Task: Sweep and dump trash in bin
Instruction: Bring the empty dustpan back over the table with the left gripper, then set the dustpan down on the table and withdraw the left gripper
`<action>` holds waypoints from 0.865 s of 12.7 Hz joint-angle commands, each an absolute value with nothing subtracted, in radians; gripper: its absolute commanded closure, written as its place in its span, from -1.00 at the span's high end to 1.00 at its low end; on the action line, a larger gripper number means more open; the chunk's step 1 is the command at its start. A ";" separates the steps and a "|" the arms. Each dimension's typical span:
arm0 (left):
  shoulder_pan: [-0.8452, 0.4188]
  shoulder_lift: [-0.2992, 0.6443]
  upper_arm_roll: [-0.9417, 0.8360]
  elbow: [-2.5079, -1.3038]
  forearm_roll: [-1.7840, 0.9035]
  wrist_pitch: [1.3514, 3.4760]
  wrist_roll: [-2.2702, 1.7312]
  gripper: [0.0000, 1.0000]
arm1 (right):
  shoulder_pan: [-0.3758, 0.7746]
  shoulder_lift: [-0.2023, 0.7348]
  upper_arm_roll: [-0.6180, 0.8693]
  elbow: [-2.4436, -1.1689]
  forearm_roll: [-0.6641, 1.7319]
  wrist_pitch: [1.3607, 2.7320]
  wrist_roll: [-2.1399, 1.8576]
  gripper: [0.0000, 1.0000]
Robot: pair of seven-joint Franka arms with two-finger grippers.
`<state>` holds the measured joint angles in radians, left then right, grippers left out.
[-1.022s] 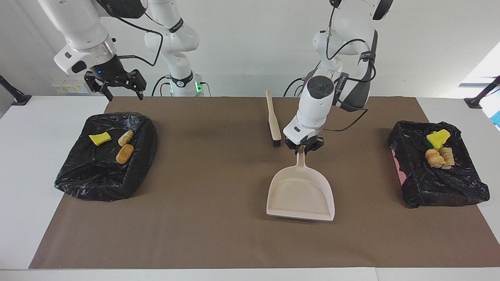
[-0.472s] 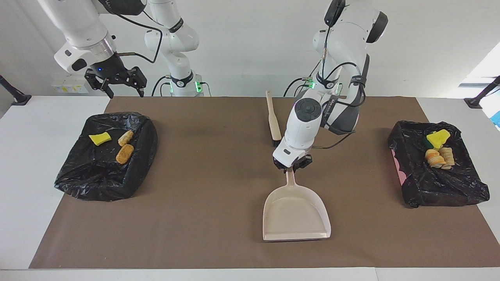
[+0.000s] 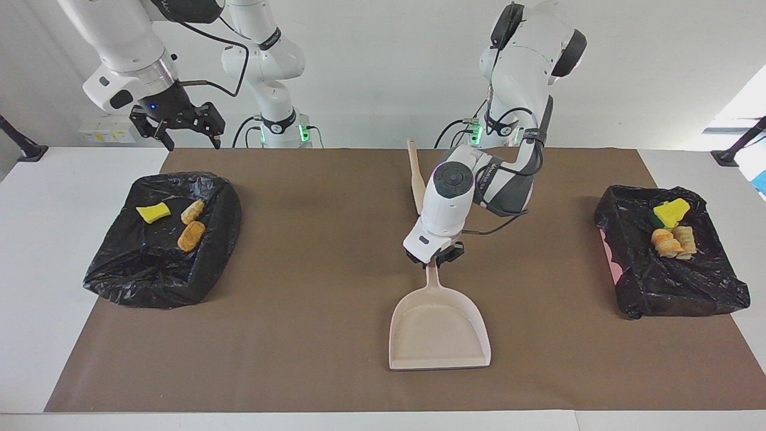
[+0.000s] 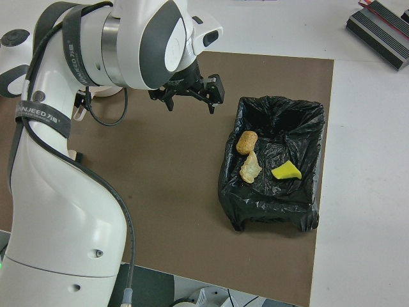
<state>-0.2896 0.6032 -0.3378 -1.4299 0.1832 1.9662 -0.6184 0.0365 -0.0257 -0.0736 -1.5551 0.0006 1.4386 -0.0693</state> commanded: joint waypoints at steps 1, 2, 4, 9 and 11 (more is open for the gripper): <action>-0.308 0.600 -0.334 -1.433 0.201 1.934 -0.649 -0.76 | 0.012 -0.034 -0.081 -1.557 -0.002 1.454 -0.068 1.00; -0.314 0.594 -0.334 -1.439 0.201 1.927 -0.649 -0.65 | -0.007 -0.034 -0.080 -1.559 -0.002 1.469 -0.043 1.00; -0.314 0.581 -0.334 -1.448 0.201 1.922 -0.644 -0.33 | -0.006 -0.035 -0.078 -1.560 -0.002 1.473 -0.035 1.00; -0.293 0.459 -0.330 -1.512 0.199 1.919 -0.557 1.00 | 0.002 -0.034 -0.071 -1.559 0.006 1.473 -0.043 1.00; -0.270 0.361 -0.315 -1.586 0.199 1.916 -0.450 1.00 | 0.003 -0.034 -0.069 -1.559 0.006 1.473 -0.043 1.00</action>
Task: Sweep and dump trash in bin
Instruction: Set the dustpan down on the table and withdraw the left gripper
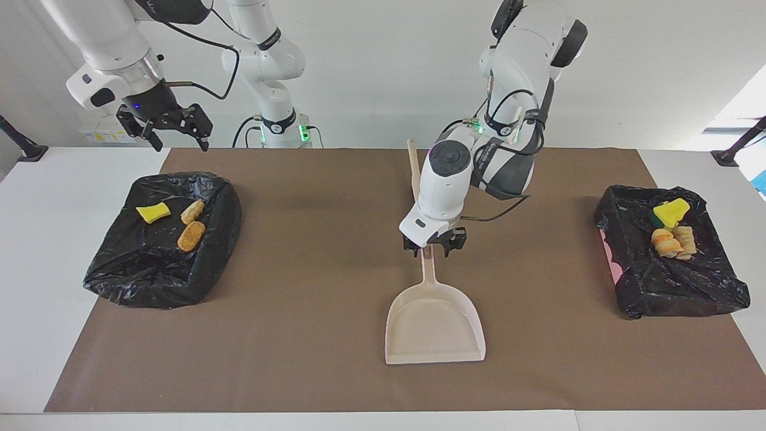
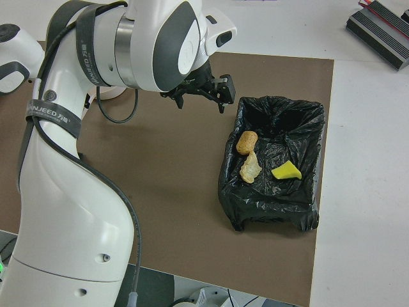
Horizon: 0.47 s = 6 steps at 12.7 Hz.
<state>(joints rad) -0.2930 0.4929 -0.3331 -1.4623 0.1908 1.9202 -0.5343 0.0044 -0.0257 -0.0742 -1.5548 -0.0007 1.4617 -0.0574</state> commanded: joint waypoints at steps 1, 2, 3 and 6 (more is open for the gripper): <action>-0.268 0.309 -0.281 -1.620 0.198 1.904 -0.392 1.00 | 0.003 -0.034 -0.068 -1.559 0.008 1.473 -0.043 1.00; -0.268 0.246 -0.241 -1.656 0.193 1.888 -0.317 1.00 | 0.003 -0.035 -0.067 -1.560 0.008 1.467 -0.043 1.00; -0.267 0.179 -0.209 -1.698 0.166 1.884 -0.246 1.00 | 0.002 -0.034 -0.067 -1.559 0.008 1.471 -0.043 1.00; -0.264 0.017 -0.054 -1.752 0.060 1.812 0.019 1.00 | 0.003 -0.034 -0.067 -1.559 0.009 1.471 -0.043 1.00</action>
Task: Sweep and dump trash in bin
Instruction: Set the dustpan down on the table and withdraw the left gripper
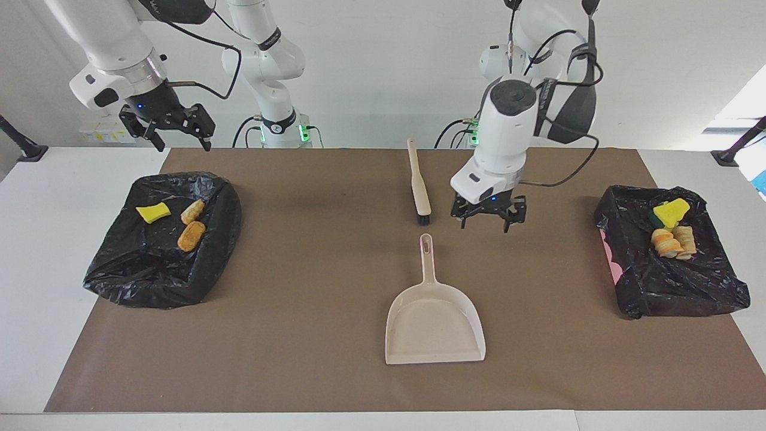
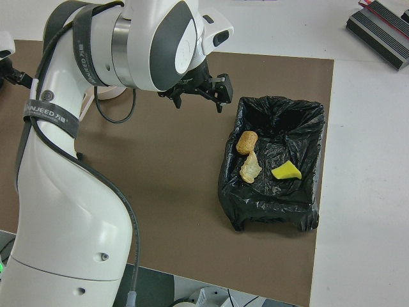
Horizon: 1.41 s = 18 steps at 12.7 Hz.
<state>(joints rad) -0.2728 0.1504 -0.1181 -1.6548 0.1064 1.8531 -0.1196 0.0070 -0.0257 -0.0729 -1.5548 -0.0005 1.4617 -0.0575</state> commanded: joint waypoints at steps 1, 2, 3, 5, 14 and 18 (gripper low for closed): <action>-0.262 -0.009 -0.011 -1.741 0.057 1.751 0.076 1.00 | 0.003 -0.034 -0.067 -1.559 0.009 1.471 -0.043 1.00; -0.261 -0.041 0.029 -1.738 0.051 1.732 0.101 1.00 | 0.003 -0.034 -0.067 -1.559 0.009 1.471 -0.043 1.00; -0.247 -0.069 0.053 -1.730 0.049 1.723 0.109 1.00 | 0.003 -0.034 -0.067 -1.559 0.009 1.471 -0.043 1.00; -0.192 -0.100 0.061 -1.679 0.034 1.646 0.117 1.00 | 0.003 -0.034 -0.067 -1.559 0.009 1.471 -0.043 1.00; -0.029 -0.002 -0.005 -1.365 -0.011 1.367 0.213 1.00 | 0.003 -0.034 -0.067 -1.559 0.009 1.471 -0.043 1.00; 0.011 -0.021 -0.074 -1.371 -0.002 1.371 0.209 1.00 | 0.003 -0.034 -0.067 -1.559 0.009 1.471 -0.043 1.00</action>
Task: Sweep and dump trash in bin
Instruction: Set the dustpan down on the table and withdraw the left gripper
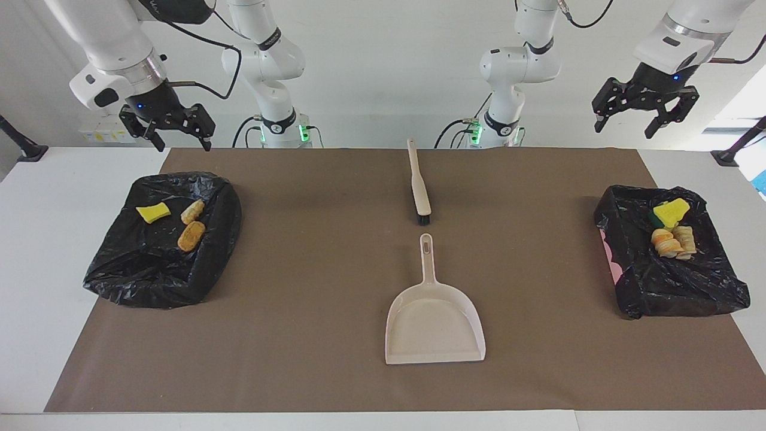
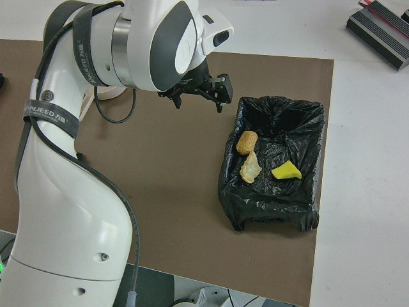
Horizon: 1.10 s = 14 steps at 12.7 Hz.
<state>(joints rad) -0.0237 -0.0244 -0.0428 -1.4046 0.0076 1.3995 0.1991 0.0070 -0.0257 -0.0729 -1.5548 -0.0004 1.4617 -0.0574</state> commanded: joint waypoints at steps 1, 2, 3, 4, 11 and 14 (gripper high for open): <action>0.008 -0.026 -0.075 -1.379 -0.003 1.374 0.204 1.00 | 0.003 -0.034 -0.067 -1.559 0.009 1.471 -0.043 1.00; 0.006 -0.029 -0.074 -1.381 -0.003 1.374 0.203 1.00 | 0.003 -0.034 -0.067 -1.559 0.009 1.471 -0.043 1.00; 0.005 -0.032 -0.074 -1.385 -0.005 1.370 0.199 1.00 | 0.003 -0.034 -0.067 -1.559 0.009 1.471 -0.043 1.00; 0.006 -0.047 -0.072 -1.403 -0.006 1.365 0.198 1.00 | 0.003 -0.034 -0.067 -1.559 0.009 1.471 -0.043 1.00; 0.012 -0.100 -0.055 -1.488 -0.014 1.382 0.127 1.00 | 0.003 -0.034 -0.067 -1.559 0.009 1.471 -0.043 1.00; 0.014 -0.101 -0.057 -1.496 -0.014 1.384 0.127 1.00 | 0.003 -0.034 -0.067 -1.559 0.009 1.471 -0.043 1.00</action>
<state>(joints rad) -0.0068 -0.0709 -0.0481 -1.4579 0.0073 1.3775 0.1354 0.0070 -0.0257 -0.0729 -1.5548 -0.0004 1.4617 -0.0574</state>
